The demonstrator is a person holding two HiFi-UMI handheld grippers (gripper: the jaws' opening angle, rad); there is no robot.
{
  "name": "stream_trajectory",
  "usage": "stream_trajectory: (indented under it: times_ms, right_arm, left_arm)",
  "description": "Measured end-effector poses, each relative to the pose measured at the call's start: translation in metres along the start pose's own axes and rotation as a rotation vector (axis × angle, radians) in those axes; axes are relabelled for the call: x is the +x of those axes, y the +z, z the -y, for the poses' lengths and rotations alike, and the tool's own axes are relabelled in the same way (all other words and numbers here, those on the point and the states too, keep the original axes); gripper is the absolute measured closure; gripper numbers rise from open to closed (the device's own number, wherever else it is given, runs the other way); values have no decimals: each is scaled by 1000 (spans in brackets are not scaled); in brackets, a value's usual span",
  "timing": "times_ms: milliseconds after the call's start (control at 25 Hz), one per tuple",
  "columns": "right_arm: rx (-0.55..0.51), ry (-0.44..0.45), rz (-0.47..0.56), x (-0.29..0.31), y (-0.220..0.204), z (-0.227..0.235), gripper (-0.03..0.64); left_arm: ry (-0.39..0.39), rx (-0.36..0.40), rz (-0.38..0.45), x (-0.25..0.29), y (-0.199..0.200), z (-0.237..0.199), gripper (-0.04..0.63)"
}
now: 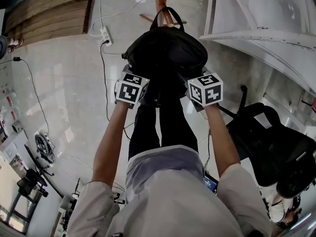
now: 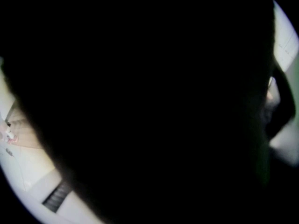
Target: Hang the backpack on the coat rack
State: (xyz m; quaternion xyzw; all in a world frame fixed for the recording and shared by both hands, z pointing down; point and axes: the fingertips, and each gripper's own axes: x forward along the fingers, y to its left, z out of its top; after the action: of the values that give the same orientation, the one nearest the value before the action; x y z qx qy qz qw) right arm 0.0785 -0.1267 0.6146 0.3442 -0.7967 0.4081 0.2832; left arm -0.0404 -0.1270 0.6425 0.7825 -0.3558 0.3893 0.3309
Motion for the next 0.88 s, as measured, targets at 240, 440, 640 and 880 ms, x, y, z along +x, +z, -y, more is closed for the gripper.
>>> stream_trajectory:
  times_ms: [240, 440, 640, 880]
  right_arm:
    - [-5, 0, -18, 8, 1, 9, 479]
    - [-8, 2, -31, 14, 2, 15, 477]
    - [3, 4, -28, 21, 3, 20, 477]
    - [4, 8, -43, 33, 5, 27, 476]
  left_arm:
    - [1, -21, -7, 11, 1, -4, 479]
    - [2, -32, -13, 19, 0, -7, 477]
    - [11, -25, -20, 24, 2, -12, 477]
    - [17, -34, -29, 33, 3, -21, 476]
